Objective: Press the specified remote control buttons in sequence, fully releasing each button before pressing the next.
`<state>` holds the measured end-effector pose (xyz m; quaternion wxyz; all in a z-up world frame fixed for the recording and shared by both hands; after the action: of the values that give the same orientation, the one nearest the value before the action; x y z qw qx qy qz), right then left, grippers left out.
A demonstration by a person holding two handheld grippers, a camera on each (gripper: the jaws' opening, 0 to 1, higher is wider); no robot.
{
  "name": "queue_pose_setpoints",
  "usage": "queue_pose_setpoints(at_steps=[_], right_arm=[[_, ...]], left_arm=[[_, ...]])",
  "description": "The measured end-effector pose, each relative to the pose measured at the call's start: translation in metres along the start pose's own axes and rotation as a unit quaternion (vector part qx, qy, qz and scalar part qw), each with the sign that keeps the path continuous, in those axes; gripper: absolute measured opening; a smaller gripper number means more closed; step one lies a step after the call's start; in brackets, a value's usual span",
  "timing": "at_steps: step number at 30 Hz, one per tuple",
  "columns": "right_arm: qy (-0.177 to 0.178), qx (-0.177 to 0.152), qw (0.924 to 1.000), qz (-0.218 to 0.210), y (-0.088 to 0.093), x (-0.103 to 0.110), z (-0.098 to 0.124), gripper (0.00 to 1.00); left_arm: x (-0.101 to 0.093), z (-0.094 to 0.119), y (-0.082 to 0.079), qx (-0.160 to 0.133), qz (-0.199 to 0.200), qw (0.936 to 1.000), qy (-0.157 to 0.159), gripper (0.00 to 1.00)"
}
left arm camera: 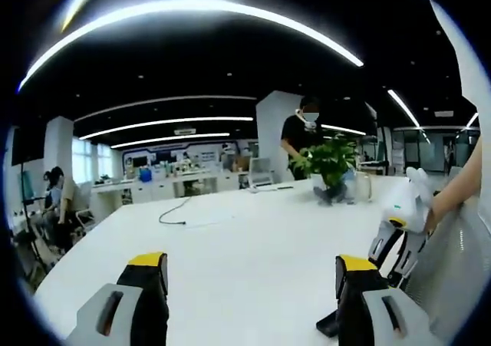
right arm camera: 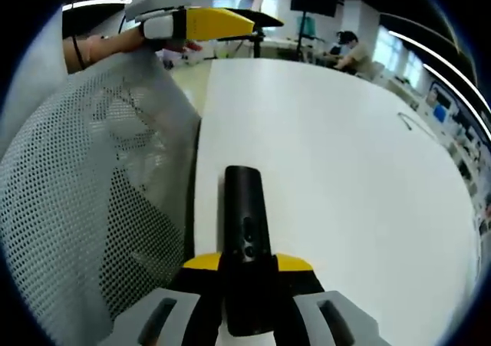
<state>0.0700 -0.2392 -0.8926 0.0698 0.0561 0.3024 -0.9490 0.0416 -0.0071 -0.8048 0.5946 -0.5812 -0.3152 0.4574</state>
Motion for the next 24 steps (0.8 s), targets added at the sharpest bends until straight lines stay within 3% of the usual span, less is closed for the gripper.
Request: queue_pose_setpoints(at_steps=[24], right_arm=[[-0.015,0.05,0.9986,0.001,0.01,-0.053,0.001,0.2]], left_arm=[[0.003,-0.001,0.004,0.017,0.001,0.9998,-0.005,0.91]])
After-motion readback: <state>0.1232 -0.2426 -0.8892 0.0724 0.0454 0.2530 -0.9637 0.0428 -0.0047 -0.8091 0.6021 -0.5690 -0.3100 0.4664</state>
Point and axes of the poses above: the point that each gripper's makers call its tool centre point, and the gripper's own axes: z roughly backward along the fingers, x roughly to its left, y roughly out of its underside, the point moved 9 cm from there along z, roughly backward along the fingers, and after that the axes turned 13 degrees about z, right-handed, at the moved point
